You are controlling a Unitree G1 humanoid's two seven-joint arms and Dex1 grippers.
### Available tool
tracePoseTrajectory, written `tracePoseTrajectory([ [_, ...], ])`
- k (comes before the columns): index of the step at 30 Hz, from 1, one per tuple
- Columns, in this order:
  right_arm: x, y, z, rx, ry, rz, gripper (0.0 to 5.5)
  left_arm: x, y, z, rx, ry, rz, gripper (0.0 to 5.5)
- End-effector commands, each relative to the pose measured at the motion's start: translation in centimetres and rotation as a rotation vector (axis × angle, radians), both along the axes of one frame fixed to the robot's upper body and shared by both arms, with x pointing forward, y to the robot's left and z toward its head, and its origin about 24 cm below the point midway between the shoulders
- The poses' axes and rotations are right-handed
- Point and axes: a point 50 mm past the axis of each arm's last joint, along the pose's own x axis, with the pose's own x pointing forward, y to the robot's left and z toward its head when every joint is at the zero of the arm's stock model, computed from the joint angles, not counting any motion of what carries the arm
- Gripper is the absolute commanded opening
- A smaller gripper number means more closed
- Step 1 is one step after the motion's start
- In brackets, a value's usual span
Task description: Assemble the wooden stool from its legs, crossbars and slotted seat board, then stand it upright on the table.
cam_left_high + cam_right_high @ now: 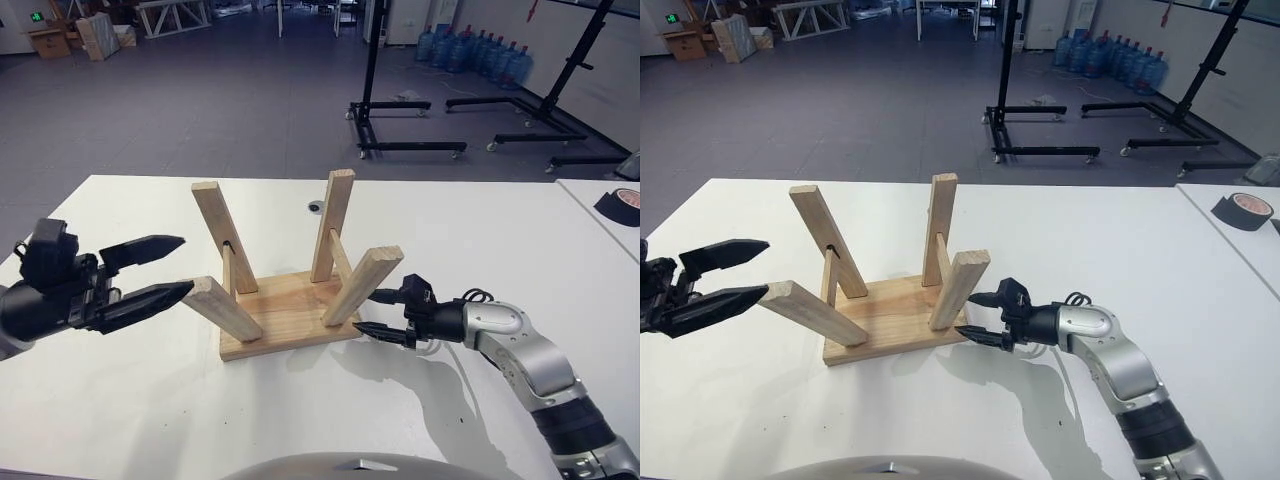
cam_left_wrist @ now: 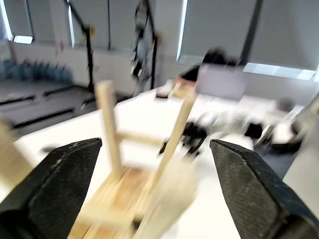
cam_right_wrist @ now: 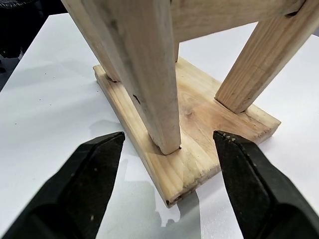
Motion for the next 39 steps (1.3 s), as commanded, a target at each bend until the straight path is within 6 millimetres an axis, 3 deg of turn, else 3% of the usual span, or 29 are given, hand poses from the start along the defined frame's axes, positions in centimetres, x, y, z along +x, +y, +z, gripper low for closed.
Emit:
tracePoseTrajectory([
  [1, 1.2, 0.7, 0.4, 0.000, -0.040, 0.017, 3.28, -0.8, -0.4, -5.8, 0.188, 0.167, -0.036, 4.00],
  [6, 1.8, 1.3, 0.5, 0.006, -0.045, 0.065, 3.28, -0.6, -2.4, -10.0, 0.188, 0.249, -0.075, 4.00],
  [10, 2.4, 2.0, 0.9, 0.021, -0.061, 0.095, 3.28, 1.0, -2.3, -11.3, 0.201, 0.224, 0.005, 4.00],
  [14, 2.4, 2.4, 0.6, 0.022, -0.053, 0.111, 3.28, 2.0, -3.5, -12.2, 0.203, 0.209, -0.010, 4.00],
  [17, 2.5, 2.4, 0.2, 0.004, -0.050, 0.116, 2.84, 2.6, -4.1, -12.9, 0.203, 0.209, -0.019, 4.00],
  [21, 2.8, 2.5, 0.0, 0.003, -0.046, 0.127, 2.04, 3.4, -4.4, -13.3, 0.206, 0.210, -0.017, 3.29],
  [27, 3.1, 2.9, 0.1, 0.019, -0.020, 0.189, 1.33, 4.4, -5.0, -13.7, 0.219, 0.162, -0.042, 2.39],
  [33, 2.6, 2.8, 0.6, 0.037, 0.020, 0.267, 1.28, 4.8, -5.1, -12.5, 0.152, 0.142, -0.117, 1.48],
  [39, 2.3, 2.7, 2.0, 0.097, 0.093, 0.314, 1.21, 4.9, -4.7, -12.0, 0.185, 0.164, -0.201, 1.30],
])
